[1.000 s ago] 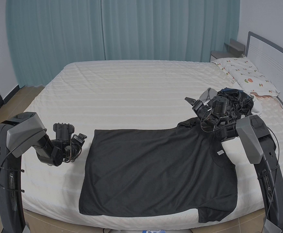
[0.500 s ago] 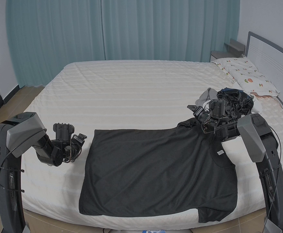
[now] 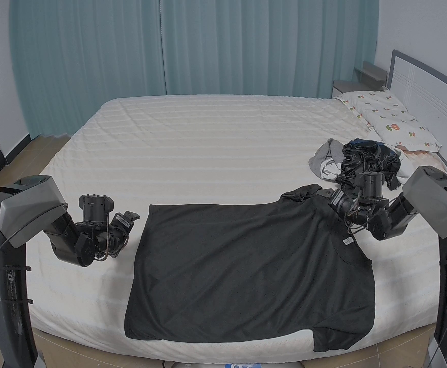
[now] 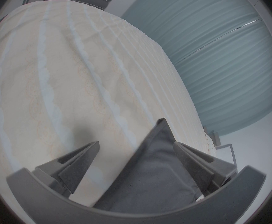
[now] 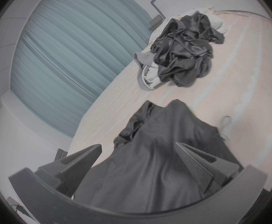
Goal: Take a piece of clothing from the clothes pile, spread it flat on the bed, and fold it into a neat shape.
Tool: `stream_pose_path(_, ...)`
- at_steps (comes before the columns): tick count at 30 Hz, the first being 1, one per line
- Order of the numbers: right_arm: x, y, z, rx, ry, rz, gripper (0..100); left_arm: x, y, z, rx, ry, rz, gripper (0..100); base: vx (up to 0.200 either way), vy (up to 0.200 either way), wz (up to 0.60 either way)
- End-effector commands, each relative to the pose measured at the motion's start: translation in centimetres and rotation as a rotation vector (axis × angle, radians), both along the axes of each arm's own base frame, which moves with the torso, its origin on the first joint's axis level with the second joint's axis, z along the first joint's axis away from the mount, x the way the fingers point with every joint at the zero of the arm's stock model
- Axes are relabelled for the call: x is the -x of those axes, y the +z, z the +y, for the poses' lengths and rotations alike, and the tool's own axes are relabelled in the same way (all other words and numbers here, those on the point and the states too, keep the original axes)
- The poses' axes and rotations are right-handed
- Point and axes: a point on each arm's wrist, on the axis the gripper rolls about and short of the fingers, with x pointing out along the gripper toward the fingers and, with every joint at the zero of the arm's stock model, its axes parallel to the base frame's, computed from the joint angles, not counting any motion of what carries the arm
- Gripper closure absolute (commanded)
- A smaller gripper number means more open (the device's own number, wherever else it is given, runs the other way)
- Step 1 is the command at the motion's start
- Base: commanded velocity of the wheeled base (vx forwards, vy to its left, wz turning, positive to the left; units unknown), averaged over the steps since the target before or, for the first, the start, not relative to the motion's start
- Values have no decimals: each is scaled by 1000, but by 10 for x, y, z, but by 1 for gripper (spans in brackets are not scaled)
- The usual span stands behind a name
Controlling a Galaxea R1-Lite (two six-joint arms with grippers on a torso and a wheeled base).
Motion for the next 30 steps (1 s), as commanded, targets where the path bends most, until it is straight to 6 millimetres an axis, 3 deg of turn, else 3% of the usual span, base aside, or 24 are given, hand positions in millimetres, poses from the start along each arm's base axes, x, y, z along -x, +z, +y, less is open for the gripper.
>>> stream_pose_path(1, 140, 33, -25, 77, 35, -23, 0, 34, 35, -18, -4, -126, -67, 0, 0, 0, 0)
stream_pose_path(8, 201, 19, -27, 61, 35, -21, 0, 40, 42, -38, -6, -179, -78, 0, 0, 0, 0)
stream_pose_path(11, 222, 16, -25, 27, 87, -3, 0, 52, 42, -44, -11, -200, -40, 0, -133, 0, 0)
stream_pose_path(16, 227, 12, -24, -3, 105, 26, 0, 73, 40, -43, -18, -207, 0, 0, -200, 0, 0)
stream_pose_path(17, 227, 12, -26, -37, 76, 33, 0, 89, 41, -40, -15, -206, 29, 0, -200, 0, 0)
stream_pose_path(21, 227, 11, -27, -89, 44, 56, 0, 116, 34, -39, -26, -224, 91, 0, -200, 0, 0)
stream_pose_path(30, 226, 3, -28, -95, 32, 96, 0, 151, 12, -39, -95, -327, 160, 0, 0, 0, 0)
